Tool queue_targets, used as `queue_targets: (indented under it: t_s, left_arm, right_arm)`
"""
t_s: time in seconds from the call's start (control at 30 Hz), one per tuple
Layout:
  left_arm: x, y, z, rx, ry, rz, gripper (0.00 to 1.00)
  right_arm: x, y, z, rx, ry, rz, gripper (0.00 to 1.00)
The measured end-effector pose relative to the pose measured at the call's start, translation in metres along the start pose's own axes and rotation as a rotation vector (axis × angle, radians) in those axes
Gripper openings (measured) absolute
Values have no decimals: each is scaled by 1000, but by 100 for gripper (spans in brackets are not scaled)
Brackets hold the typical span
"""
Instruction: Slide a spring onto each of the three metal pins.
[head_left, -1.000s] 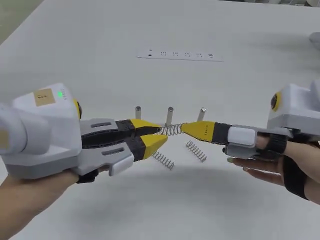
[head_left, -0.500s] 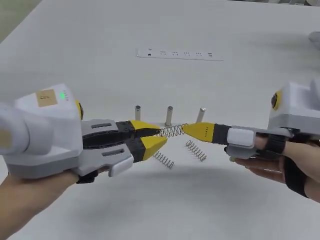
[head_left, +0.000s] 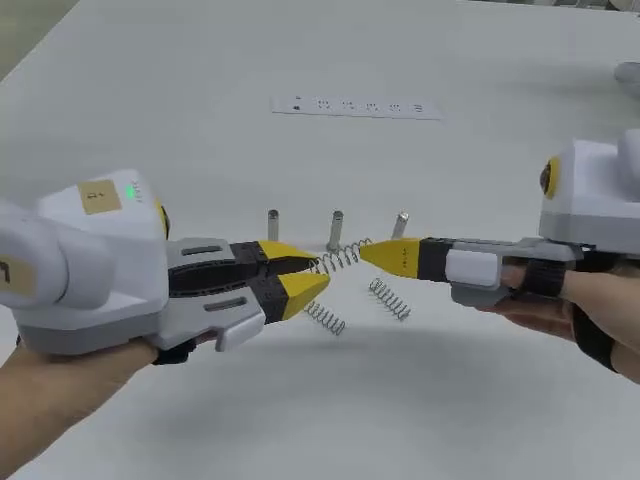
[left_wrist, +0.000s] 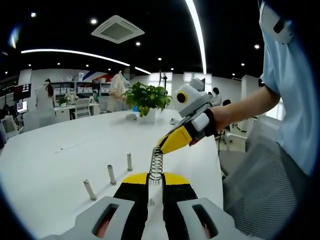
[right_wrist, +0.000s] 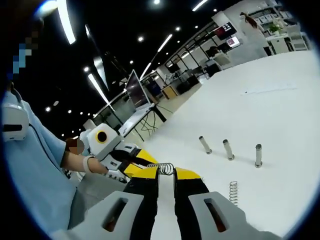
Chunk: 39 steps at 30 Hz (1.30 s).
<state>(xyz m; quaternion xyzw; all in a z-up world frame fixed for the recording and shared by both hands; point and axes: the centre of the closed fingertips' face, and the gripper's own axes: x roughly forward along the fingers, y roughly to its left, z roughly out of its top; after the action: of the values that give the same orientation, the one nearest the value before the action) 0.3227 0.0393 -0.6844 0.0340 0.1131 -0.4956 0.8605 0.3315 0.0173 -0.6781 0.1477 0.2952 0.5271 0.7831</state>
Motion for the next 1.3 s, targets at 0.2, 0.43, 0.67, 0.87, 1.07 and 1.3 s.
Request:
queue_targets:
  t_s: [0.2, 0.43, 0.67, 0.87, 1.07, 1.3]
  left_arm:
    - [1, -1, -6, 18, 30, -3, 2]
    - [2, -1, -10, 23, 54, -7, 2]
    - [5, -1, -10, 28, 64, -12, 2]
    - [6, -1, -11, 32, 70, -16, 2]
    - [7, -1, -12, 38, 71, -15, 2]
    - [6, -2, -11, 33, 67, -18, 2]
  right_arm:
    - [3, 4, 1, -164, 76, -48, 8]
    - [6, 9, 4, -268, 122, -74, 8]
    - [7, 15, 10, -452, 163, -109, 8]
    - [8, 19, 11, -556, 194, -124, 8]
    - [9, 17, 12, -610, 208, -132, 8]
    - [8, 19, 12, -614, 209, -130, 8]
